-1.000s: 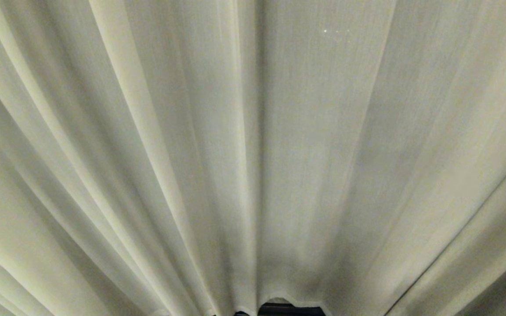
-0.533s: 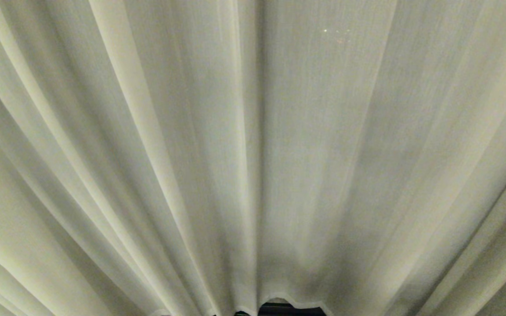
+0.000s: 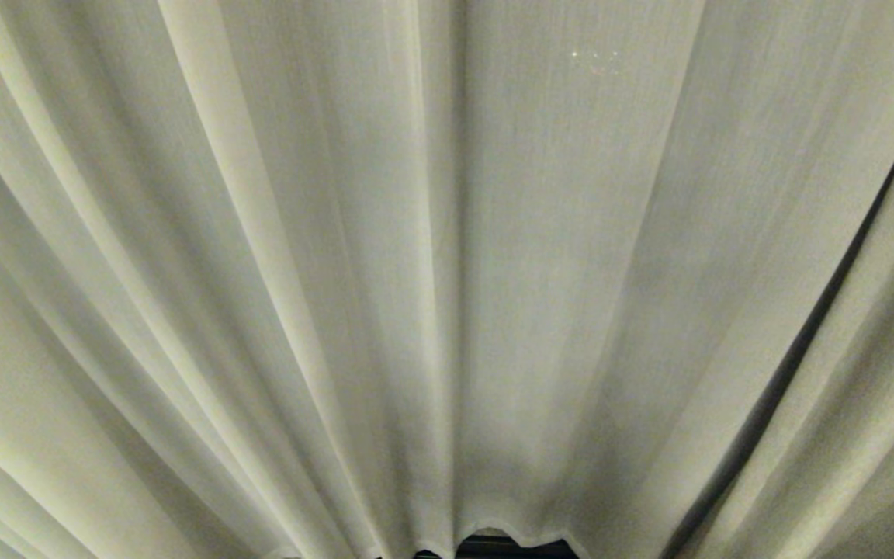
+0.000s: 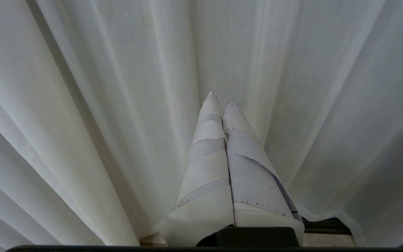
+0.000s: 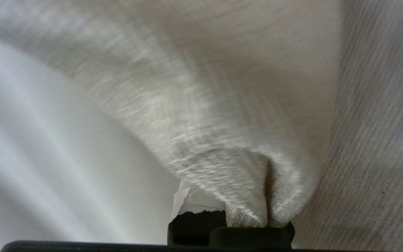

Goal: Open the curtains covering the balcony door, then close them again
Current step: Close the outer curtains on both sides

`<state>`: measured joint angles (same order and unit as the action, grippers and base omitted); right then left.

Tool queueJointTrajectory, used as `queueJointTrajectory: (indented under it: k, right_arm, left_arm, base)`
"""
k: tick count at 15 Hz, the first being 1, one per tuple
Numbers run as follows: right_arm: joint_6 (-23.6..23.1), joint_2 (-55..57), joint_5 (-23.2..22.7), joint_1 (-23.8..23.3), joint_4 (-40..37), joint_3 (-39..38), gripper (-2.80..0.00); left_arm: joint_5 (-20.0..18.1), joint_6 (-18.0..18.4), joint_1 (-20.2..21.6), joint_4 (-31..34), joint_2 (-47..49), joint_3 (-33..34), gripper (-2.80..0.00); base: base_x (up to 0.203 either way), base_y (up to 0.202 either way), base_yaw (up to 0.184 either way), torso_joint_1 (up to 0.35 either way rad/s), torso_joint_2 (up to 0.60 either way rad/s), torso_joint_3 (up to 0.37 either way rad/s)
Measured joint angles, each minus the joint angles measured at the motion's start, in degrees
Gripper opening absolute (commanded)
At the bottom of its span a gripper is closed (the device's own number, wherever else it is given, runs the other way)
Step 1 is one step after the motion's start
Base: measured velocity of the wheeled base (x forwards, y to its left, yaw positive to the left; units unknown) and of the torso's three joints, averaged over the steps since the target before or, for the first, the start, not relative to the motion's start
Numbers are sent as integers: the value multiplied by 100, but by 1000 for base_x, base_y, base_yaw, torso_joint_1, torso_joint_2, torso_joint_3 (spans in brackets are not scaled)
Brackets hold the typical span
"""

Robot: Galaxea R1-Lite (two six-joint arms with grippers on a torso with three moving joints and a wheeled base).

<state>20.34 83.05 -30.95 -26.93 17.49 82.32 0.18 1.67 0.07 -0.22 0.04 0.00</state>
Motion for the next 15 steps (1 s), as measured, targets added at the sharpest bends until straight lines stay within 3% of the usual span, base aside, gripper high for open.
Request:
queueJointTrajectory:
  k: [4, 15]
  right_arm:
    - [36, -377, 422, 1162, -18, -461, -280]
    - [-262, -288, 3314, 4386, 60, -544, -280]
  left_arm:
    - [4, 0, 0, 0, -1, 0, -280]
    - [4, 0, 0, -2, -1, 0, -280]
  base:
    - [0, 0, 0, 0, 0, 0]
    - [0, 0, 0, 0, 0, 0]
